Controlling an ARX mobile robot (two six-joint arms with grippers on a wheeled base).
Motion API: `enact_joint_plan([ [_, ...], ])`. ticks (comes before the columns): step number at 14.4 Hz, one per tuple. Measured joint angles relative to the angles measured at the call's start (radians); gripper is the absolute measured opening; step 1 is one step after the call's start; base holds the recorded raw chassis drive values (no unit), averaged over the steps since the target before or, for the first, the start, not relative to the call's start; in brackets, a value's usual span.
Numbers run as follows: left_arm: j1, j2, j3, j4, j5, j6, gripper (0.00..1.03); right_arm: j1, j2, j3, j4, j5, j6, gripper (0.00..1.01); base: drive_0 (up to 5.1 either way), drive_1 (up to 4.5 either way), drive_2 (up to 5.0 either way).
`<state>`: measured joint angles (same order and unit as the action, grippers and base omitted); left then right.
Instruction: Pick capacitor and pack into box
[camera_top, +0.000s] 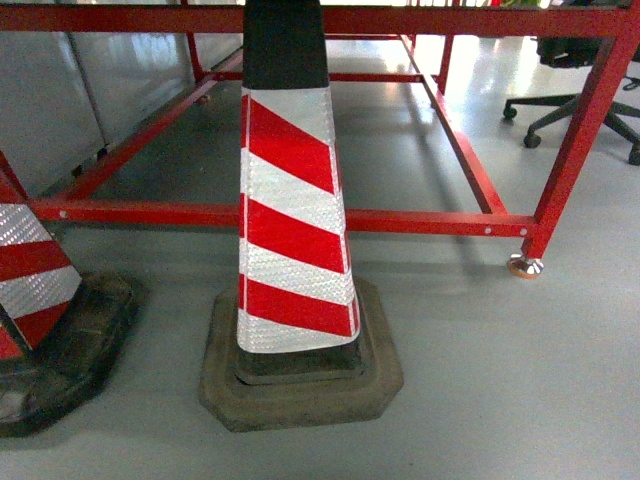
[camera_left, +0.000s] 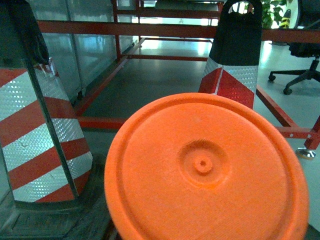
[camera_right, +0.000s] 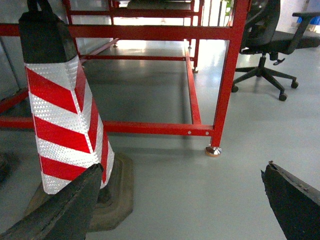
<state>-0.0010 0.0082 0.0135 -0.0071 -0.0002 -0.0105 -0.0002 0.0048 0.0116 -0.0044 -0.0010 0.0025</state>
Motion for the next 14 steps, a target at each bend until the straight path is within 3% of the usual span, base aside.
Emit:
enact_joint_plan([
  [14, 0.000, 0.000, 0.000, 0.001, -0.001, 0.005, 0.44, 0.000, 0.000, 0.000, -0.002, 0.001, 0.000, 0.98, 0.0, 0.00, 0.0],
])
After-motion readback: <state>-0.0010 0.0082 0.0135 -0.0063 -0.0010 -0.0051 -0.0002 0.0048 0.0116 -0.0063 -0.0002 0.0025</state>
